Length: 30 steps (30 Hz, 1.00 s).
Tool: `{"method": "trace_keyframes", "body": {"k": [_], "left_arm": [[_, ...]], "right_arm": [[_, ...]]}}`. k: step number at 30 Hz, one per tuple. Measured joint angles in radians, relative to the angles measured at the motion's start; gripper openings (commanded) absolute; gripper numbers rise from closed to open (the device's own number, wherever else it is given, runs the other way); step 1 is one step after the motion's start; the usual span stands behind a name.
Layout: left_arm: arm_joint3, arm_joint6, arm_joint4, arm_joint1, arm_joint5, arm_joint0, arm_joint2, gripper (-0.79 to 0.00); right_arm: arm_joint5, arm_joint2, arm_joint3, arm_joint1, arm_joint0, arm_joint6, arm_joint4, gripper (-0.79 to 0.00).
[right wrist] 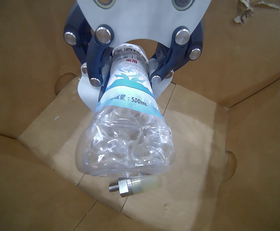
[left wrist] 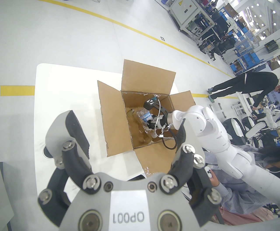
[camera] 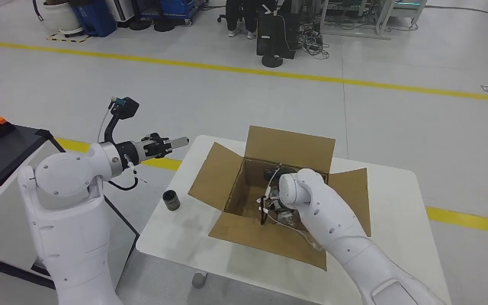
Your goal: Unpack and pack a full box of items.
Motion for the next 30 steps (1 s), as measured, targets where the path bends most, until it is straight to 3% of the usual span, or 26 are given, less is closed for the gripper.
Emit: {"method": "trace_keyframes", "body": {"k": [7,20,30], "left_arm": [[0.000,0.000,0.000,0.000,0.000,0.000,0.000,0.000],[0.000,0.000,0.000,0.000,0.000,0.000,0.000,0.000],[0.000,0.000,0.000,0.000,0.000,0.000,0.000,0.000]], "right_arm": [[-0.006,0.091,-0.186,0.035,-0.072,0.022,-0.025,-0.785],[0.034,0.335,-0.625,0.099,-0.314,-0.012,-0.064,-0.785],[0.040,0.357,-0.654,0.103,-0.334,-0.017,-0.068,-0.785]]}}
